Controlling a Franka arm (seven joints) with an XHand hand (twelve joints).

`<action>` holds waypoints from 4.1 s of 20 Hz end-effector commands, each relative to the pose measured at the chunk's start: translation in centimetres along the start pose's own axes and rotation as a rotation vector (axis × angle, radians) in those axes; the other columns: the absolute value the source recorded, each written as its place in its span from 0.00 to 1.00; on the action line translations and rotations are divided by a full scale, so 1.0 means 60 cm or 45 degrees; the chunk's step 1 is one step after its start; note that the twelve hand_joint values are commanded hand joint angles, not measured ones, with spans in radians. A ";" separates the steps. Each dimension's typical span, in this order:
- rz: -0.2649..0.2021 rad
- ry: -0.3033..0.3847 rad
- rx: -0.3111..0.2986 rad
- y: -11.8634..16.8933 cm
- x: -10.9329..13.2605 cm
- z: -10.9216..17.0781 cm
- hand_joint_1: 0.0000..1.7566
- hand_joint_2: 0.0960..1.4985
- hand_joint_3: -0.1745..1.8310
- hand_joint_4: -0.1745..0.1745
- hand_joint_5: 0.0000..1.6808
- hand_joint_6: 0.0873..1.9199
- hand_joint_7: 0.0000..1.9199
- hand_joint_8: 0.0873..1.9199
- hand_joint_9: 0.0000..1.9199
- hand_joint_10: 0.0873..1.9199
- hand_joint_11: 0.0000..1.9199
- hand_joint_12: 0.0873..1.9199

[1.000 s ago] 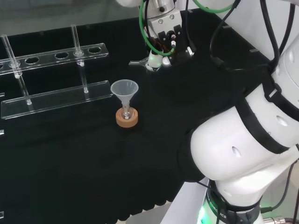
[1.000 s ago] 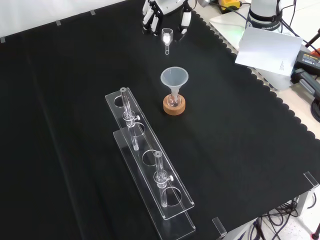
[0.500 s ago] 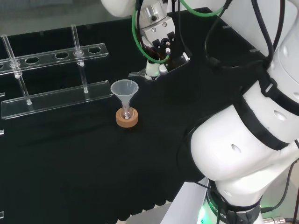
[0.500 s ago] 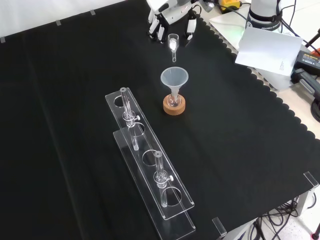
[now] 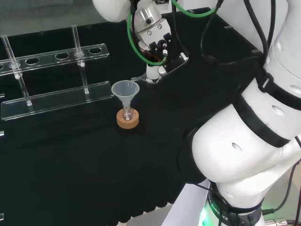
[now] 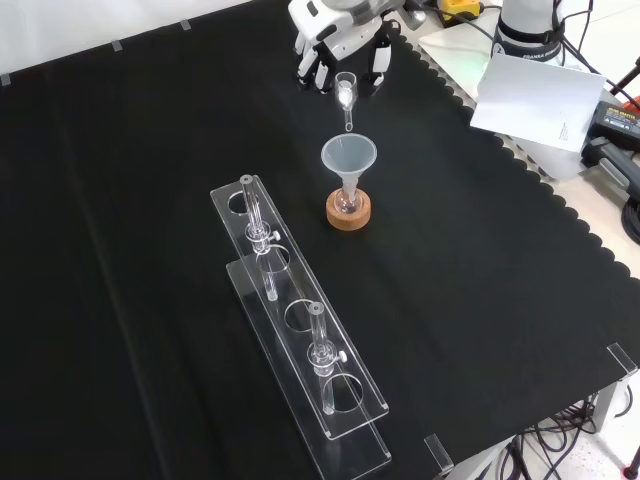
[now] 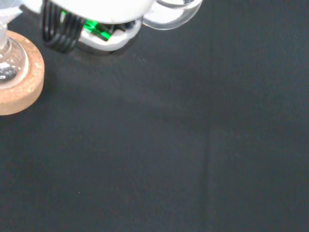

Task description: Pour all the NaCl from the weighing funnel into the round-bottom flask.

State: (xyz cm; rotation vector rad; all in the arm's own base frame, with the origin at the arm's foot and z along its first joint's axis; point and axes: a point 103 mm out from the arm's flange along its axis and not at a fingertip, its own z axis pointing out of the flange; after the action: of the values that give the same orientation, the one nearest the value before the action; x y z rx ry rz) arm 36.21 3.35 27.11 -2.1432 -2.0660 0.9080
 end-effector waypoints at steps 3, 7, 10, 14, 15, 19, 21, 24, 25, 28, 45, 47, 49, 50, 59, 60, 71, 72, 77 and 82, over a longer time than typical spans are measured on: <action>0.012 -0.043 0.043 0.007 0.004 -0.002 0.65 0.39 0.42 1.00 0.77 0.29 0.32 0.31 0.53 0.10 0.45 0.50; 0.017 -0.060 0.069 0.012 0.011 -0.003 0.65 0.39 0.42 1.00 0.77 0.29 0.32 0.31 0.53 0.10 0.45 0.50; 0.016 -0.074 0.077 0.015 0.014 -0.003 0.65 0.39 0.42 1.00 0.77 0.29 0.32 0.31 0.53 0.10 0.45 0.50; 0.013 -0.095 0.088 0.018 0.018 -0.003 0.65 0.39 0.42 1.00 0.77 0.30 0.32 0.31 0.53 0.10 0.45 0.50; 0.012 -0.097 0.091 0.019 0.019 -0.004 0.65 0.39 0.42 1.00 0.77 0.30 0.32 0.31 0.53 0.10 0.45 0.50; 0.012 -0.118 0.097 0.020 0.021 -0.008 0.65 0.39 0.42 1.00 0.77 0.30 0.32 0.31 0.53 0.10 0.45 0.50; 0.014 -0.131 0.101 0.021 0.021 -0.010 0.65 0.39 0.42 1.00 0.77 0.30 0.32 0.31 0.53 0.10 0.45 0.50; 0.014 -0.154 0.109 0.020 0.022 -0.015 0.65 0.39 0.42 1.00 0.77 0.30 0.32 0.31 0.53 0.10 0.45 0.50; 0.017 -0.160 0.114 0.020 0.023 -0.016 0.65 0.39 0.42 1.00 0.77 0.30 0.32 0.31 0.53 0.10 0.45 0.50; 0.021 -0.178 0.125 0.020 0.026 -0.020 0.65 0.39 0.42 1.00 0.77 0.30 0.32 0.31 0.53 0.10 0.45 0.50; 0.023 -0.211 0.134 0.017 0.030 -0.028 0.65 0.39 0.43 1.00 0.77 0.30 0.31 0.31 0.53 0.09 0.45 0.50; 0.013 -0.205 0.122 0.017 0.030 -0.028 0.65 0.39 0.43 1.00 0.77 0.30 0.31 0.31 0.53 0.09 0.45 0.50; 0.008 -0.198 0.107 0.016 0.030 -0.028 0.65 0.39 0.43 1.00 0.77 0.30 0.31 0.31 0.52 0.09 0.45 0.50; 0.008 -0.196 0.101 0.015 0.029 -0.028 0.65 0.39 0.43 1.00 0.77 0.30 0.31 0.31 0.52 0.09 0.45 0.50; 0.008 -0.200 0.069 0.009 0.031 -0.042 0.65 0.38 0.43 1.00 0.77 0.30 0.31 0.31 0.52 0.09 0.45 0.50; 0.005 -0.199 0.072 0.009 0.029 -0.043 0.65 0.38 0.43 1.00 0.77 0.30 0.31 0.31 0.52 0.09 0.45 0.50; -0.006 -0.227 0.071 0.008 0.043 -0.049 0.65 0.38 0.43 1.00 0.77 0.30 0.31 0.31 0.52 0.09 0.45 0.50; -0.007 -0.236 0.069 0.008 0.044 -0.049 0.65 0.38 0.43 1.00 0.77 0.30 0.31 0.31 0.52 0.09 0.45 0.50; -0.007 -0.264 0.074 0.009 0.046 -0.050 0.65 0.38 0.43 1.00 0.77 0.30 0.31 0.31 0.52 0.09 0.45 0.50; -0.003 -0.295 0.066 0.008 0.051 -0.054 0.65 0.38 0.43 1.00 0.77 0.30 0.31 0.31 0.52 0.09 0.45 0.50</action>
State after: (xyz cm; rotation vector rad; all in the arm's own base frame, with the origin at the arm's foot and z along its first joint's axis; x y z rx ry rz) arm 37.81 7.14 28.31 -2.0946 -2.1079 1.2285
